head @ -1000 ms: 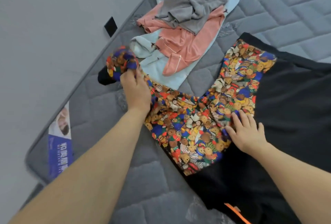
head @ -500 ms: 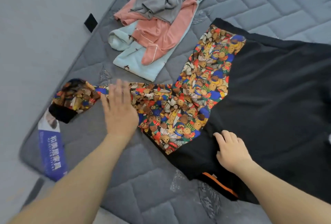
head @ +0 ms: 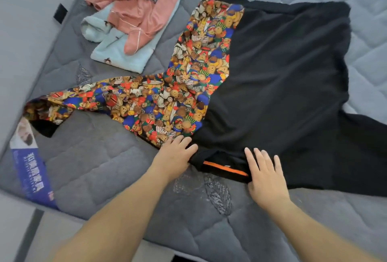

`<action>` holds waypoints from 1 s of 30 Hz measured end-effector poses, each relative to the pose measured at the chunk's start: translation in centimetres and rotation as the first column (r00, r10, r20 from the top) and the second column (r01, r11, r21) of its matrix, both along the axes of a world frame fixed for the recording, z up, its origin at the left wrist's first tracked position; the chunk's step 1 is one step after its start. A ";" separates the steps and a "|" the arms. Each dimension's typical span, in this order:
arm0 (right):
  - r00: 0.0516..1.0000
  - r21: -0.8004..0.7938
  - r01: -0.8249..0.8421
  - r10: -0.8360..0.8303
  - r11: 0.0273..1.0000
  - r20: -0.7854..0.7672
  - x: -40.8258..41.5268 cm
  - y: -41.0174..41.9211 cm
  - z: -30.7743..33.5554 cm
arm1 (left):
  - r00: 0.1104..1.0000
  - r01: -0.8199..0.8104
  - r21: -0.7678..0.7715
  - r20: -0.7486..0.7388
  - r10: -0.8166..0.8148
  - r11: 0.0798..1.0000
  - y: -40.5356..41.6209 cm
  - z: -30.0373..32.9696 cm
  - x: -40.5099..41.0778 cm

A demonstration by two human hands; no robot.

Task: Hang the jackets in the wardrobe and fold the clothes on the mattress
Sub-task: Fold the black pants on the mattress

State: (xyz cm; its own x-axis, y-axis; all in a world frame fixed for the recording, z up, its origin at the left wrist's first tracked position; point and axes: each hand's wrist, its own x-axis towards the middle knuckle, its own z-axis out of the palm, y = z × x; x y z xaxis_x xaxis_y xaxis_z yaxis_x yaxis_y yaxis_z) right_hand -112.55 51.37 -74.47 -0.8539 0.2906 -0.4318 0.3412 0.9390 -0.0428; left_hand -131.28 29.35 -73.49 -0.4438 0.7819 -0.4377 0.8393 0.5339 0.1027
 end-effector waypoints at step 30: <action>0.841 -0.178 -0.334 0.378 0.926 0.388 -34.5 -26.6 0.0 | -0.477 -0.562 -0.223 0.874 0.092 -0.796 -25.8 -0.3 -26.2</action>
State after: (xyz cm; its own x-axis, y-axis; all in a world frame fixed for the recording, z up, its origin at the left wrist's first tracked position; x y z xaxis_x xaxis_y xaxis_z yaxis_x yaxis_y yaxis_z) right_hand -147.08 24.79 -74.50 -0.6308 -0.0622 -0.7735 -0.0088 0.9973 -0.0730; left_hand -157.52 3.52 -73.78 -0.5233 -0.4017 -0.7515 -0.6312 -0.4097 0.6586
